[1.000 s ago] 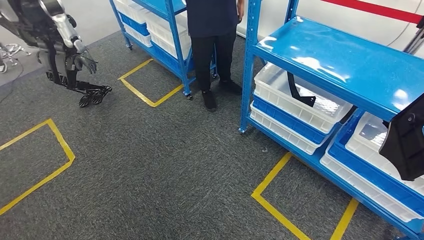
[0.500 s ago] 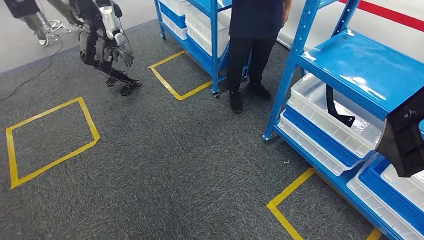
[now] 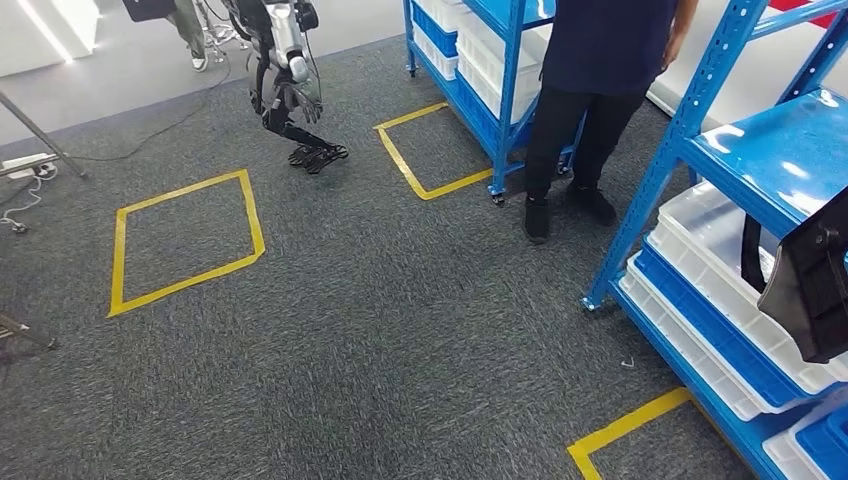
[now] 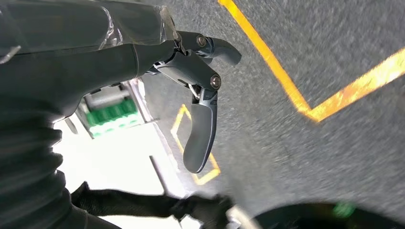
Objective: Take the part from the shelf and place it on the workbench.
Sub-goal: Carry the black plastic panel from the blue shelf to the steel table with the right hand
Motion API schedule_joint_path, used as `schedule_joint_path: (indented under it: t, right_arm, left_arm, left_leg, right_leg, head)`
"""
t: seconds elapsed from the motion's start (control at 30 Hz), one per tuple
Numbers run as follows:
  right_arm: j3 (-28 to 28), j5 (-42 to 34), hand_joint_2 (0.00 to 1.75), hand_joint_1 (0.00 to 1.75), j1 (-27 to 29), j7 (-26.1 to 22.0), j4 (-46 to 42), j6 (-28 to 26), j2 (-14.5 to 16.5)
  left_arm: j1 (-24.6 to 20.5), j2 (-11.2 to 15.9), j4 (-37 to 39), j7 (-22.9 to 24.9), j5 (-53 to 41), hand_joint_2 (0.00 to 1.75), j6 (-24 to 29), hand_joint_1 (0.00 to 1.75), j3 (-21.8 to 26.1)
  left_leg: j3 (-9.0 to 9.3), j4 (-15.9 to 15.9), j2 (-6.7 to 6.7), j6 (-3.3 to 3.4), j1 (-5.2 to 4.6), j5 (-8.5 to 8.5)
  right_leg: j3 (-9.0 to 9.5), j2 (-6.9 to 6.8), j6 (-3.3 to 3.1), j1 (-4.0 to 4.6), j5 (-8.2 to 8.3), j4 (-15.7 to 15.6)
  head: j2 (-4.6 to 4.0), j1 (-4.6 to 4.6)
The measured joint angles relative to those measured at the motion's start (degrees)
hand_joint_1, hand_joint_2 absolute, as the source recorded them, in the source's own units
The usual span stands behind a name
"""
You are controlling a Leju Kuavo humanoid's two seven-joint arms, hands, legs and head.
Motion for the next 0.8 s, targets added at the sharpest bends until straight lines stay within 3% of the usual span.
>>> schedule_joint_path:
  t: [0.07,0.1,0.13,0.17,0.23,0.27,0.3,0.37,0.43,0.5,0.57,0.6,0.63,0.67,0.73,0.8]
  right_arm:
    - [0.01,0.03,1.75,1.75,0.04,0.00,0.00,0.00,-0.02]
    - [0.02,0.03,1.75,1.75,0.07,0.00,0.00,0.00,-0.02]
    - [0.02,0.03,1.75,1.75,0.08,0.00,0.00,0.01,-0.02]
    - [0.02,0.03,1.75,1.75,0.08,0.00,0.00,0.01,-0.02]
    - [0.02,0.04,1.75,1.75,0.07,-0.01,0.00,0.01,-0.01]
    - [0.02,0.04,1.75,1.75,0.07,-0.01,0.00,0.00,0.01]
    - [0.03,0.03,1.75,1.75,0.09,-0.01,0.01,0.01,0.02]
    - [0.09,0.01,1.75,1.75,0.07,0.00,0.02,0.02,0.08]
    - [0.16,0.02,1.75,1.75,-0.03,-0.09,0.02,0.03,0.14]
    - [0.21,0.11,1.75,1.75,-0.14,-0.31,0.02,0.04,0.12]
    - [0.38,0.16,1.75,1.75,-0.13,-0.40,0.03,0.17,0.13]
    - [0.49,0.16,1.75,1.75,-0.12,-0.39,0.04,0.26,0.18]
    - [0.57,0.16,1.75,1.75,-0.14,-0.40,0.04,0.34,0.21]
    - [0.61,0.17,1.75,1.75,-0.16,-0.42,0.04,0.39,0.23]
    - [0.68,0.19,1.75,1.75,-0.24,-0.46,0.04,0.42,0.30]
    - [0.83,0.22,1.75,1.75,-0.34,-0.49,0.05,0.48,0.40]
  left_arm:
    - [-0.14,-0.02,0.00,0.01,0.08,1.75,-0.10,0.00,0.00]
    - [-0.14,-0.04,0.00,0.02,0.12,1.75,-0.15,0.00,0.00]
    - [-0.10,-0.05,0.00,0.04,0.13,1.75,-0.17,0.00,0.00]
    - [-0.08,-0.05,0.01,0.10,0.14,1.75,-0.19,0.00,0.00]
    - [-0.20,0.14,0.02,0.21,0.17,1.75,-0.23,0.00,-0.01]
    - [-0.33,0.29,0.02,0.25,0.20,1.75,-0.27,0.00,-0.01]
    - [-0.43,0.43,0.02,0.27,0.22,1.75,-0.30,0.00,-0.01]
    - [-0.38,0.61,0.03,0.32,0.26,1.75,-0.36,0.00,0.00]
    - [-0.23,0.60,0.04,0.47,0.27,1.75,-0.49,0.00,0.00]
    - [-0.33,0.51,0.04,0.62,0.29,1.75,-0.61,0.00,0.00]
    - [-0.45,0.42,0.04,0.67,0.29,1.75,-0.69,0.00,0.00]
    - [-0.43,0.37,0.04,0.68,0.29,1.75,-0.73,0.00,0.00]
    - [-0.37,0.32,0.04,0.69,0.29,1.75,-0.75,0.00,0.00]
    - [-0.29,0.29,0.04,0.70,0.29,1.75,-0.75,0.00,0.00]
    - [-0.24,0.38,0.08,0.72,0.29,1.75,-0.74,0.00,0.00]
    - [-0.33,0.52,0.13,0.77,0.29,1.75,-0.73,0.00,0.00]
  left_leg:
    - [-3.77,6.60,0.82,0.07,0.10,-2.00]
    - [-4.29,7.03,0.90,0.37,0.03,-1.60]
    - [-3.39,4.75,1.02,0.91,-0.18,-0.08]
    - [-1.36,0.46,1.64,1.72,-0.65,2.01]
    - [3.31,-8.85,4.70,3.64,-2.23,5.43]
    - [4.69,-11.62,6.01,4.27,-2.92,6.14]
    - [5.24,-12.85,6.64,4.60,-3.36,6.28]
    - [5.65,-13.79,5.43,4.78,-3.20,6.70]
    - [6.69,-15.27,3.83,4.92,-2.65,7.57]
    - [7.33,-15.95,2.24,4.90,-2.26,8.07]
    - [7.44,-15.81,0.51,4.87,-2.04,8.05]
    - [7.52,-15.68,-0.42,4.72,-1.90,7.93]
    - [7.59,-15.39,-1.38,4.45,-1.68,7.72]
    - [7.64,-14.90,-2.33,4.05,-1.39,7.37]
    - [7.12,-13.33,-4.08,3.07,-1.01,6.32]
    - [6.24,-12.41,-5.46,2.49,-0.99,5.56]
  right_leg:
    - [0.24,-1.44,-0.19,0.40,-0.31,0.00]
    - [0.45,-2.18,-0.27,0.60,-0.50,-0.01]
    - [0.75,-2.91,-0.34,0.83,-0.68,-0.08]
    - [1.13,-3.62,-0.37,1.01,-0.81,-0.27]
    - [2.08,-5.07,-0.32,1.19,-0.99,-0.97]
    - [2.47,-5.81,-0.21,1.19,-1.04,-1.31]
    - [2.76,-6.56,-0.07,1.17,-1.11,-1.56]
    - [3.19,-7.58,0.19,1.23,-1.32,-1.86]
    - [2.74,-5.39,0.30,1.33,-2.72,0.10]
    - [-0.47,-1.72,0.49,1.34,-6.04,7.06]
    - [-4.75,-0.38,0.99,1.12,-8.31,14.49]
    - [-5.88,-0.25,1.32,0.93,-7.85,15.68]
    - [-5.83,-0.19,1.72,0.69,-6.15,14.31]
    - [-4.71,0.23,2.22,0.36,-3.65,10.87]
    - [-1.70,2.97,3.08,-0.57,0.07,3.15]
    - [-0.39,4.59,2.55,-0.98,0.64,-0.08]
  head:
    - [0.01,0.00]
    - [0.01,-0.01]
    - [0.01,0.00]
    - [0.01,0.00]
    - [0.01,0.01]
    - [0.01,0.00]
    - [0.01,-0.01]
    - [0.01,-0.03]
    - [0.01,0.01]
    - [0.01,0.06]
    - [-0.01,0.05]
    - [-0.01,0.05]
    - [-0.01,0.05]
    - [0.00,0.05]
    - [0.01,0.08]
    - [0.01,0.09]
